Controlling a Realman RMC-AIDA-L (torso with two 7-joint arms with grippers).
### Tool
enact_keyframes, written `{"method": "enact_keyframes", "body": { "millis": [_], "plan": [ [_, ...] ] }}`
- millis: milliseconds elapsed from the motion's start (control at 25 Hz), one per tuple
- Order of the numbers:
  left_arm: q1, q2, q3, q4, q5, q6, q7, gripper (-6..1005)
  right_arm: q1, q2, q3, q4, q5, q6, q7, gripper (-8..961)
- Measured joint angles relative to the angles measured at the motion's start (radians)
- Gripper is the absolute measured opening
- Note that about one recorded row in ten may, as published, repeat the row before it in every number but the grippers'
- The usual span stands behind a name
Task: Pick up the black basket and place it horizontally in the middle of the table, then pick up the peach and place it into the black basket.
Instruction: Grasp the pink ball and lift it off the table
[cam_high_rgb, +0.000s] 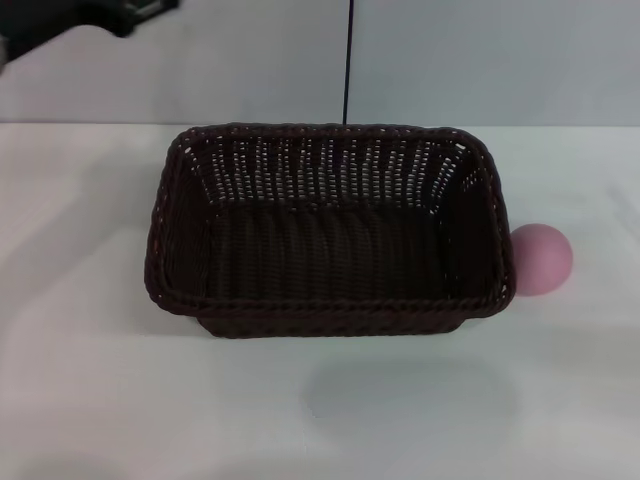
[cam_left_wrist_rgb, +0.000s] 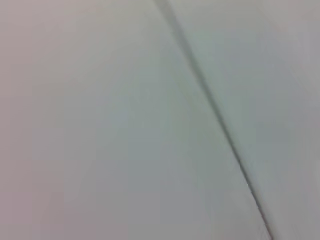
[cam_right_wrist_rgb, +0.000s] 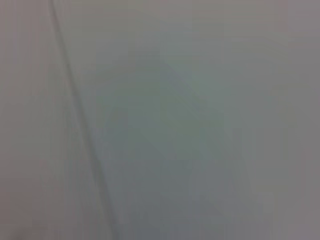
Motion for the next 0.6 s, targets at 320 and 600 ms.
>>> {"method": "enact_keyframes", "body": {
  "millis": [320, 600],
  "plan": [
    [0.015, -0.001, -0.219, -0.375, -0.384, 0.344, 0.103, 736, 0.045, -0.013, 0.264, -0.616, -0.730, -0.235, 0.724, 610],
    [0.029, -0.004, -0.213, -0.547, -0.417, 0.382, 0.198, 740, 0.174, -0.021, 0.266, -0.730, -1.027, -0.345, 0.979, 610]
  ]
}}
